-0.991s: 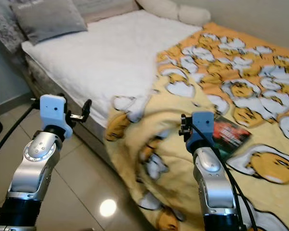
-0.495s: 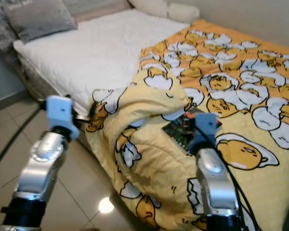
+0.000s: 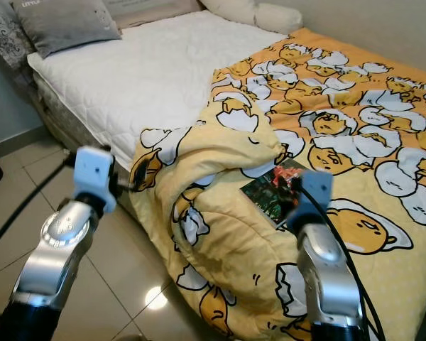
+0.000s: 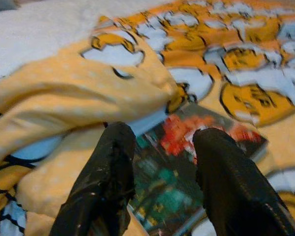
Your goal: Clean up the room
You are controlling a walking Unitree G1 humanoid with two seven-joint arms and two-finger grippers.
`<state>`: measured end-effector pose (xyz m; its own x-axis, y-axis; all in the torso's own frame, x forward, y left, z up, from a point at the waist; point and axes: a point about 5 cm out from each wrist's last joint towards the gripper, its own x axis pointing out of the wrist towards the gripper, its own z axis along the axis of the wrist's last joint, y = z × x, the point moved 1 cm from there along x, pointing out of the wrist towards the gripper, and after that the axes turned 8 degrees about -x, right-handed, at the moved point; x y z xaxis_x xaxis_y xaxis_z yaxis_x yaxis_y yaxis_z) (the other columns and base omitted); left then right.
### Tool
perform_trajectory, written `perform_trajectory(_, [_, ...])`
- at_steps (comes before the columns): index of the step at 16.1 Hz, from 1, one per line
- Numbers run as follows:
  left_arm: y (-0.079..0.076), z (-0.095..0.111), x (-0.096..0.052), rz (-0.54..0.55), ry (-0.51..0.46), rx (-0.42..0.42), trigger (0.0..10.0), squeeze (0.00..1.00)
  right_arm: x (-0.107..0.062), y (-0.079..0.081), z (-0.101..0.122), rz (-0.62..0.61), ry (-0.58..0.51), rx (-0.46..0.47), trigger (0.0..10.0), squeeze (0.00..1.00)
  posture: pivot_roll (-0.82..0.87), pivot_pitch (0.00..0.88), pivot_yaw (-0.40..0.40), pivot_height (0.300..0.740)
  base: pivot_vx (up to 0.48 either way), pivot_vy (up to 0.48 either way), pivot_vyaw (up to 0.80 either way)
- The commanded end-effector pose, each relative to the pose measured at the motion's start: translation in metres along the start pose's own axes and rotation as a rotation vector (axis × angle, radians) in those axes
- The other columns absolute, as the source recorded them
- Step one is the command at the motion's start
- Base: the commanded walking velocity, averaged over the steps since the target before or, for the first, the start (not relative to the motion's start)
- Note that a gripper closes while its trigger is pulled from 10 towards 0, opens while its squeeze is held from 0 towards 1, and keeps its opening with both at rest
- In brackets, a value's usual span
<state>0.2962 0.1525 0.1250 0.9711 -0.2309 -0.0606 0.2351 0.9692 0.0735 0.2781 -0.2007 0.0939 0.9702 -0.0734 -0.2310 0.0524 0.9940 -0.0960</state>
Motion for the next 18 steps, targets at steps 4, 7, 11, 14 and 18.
perform_trajectory(4, [-0.033,-0.013,-0.003,-0.313,0.081,0.061,10.0,0.73,0.024,-0.023,-0.045,-0.076,0.267,0.207,10.0,1.00,-0.02,0.000,0.021,0.740,0.000,0.000,0.00])
perform_trajectory(7, [-0.038,-0.014,-0.007,-0.421,0.120,0.080,10.0,0.73,0.038,-0.024,-0.057,-0.036,0.306,0.539,10.0,0.00,-0.02,0.000,0.037,0.740,0.000,0.000,0.00])
perform_trajectory(11, [-0.036,-0.020,-0.018,-0.538,0.186,0.126,10.0,0.73,0.050,-0.040,-0.064,-0.100,0.309,0.767,10.0,0.00,-0.01,0.000,0.057,0.740,0.000,0.000,0.00])
perform_trajectory(14, [-0.038,-0.020,-0.027,-0.622,0.218,0.133,10.0,0.73,0.052,-0.049,-0.065,-0.140,0.276,0.791,10.0,0.00,0.00,0.000,0.074,0.740,0.000,0.000,0.00])
perform_trajectory(18, [-0.038,-0.018,-0.033,-0.644,0.227,0.131,10.0,0.73,0.058,-0.042,-0.059,-0.072,0.216,0.931,10.0,0.00,0.03,0.023,0.079,0.740,0.000,0.000,0.00])
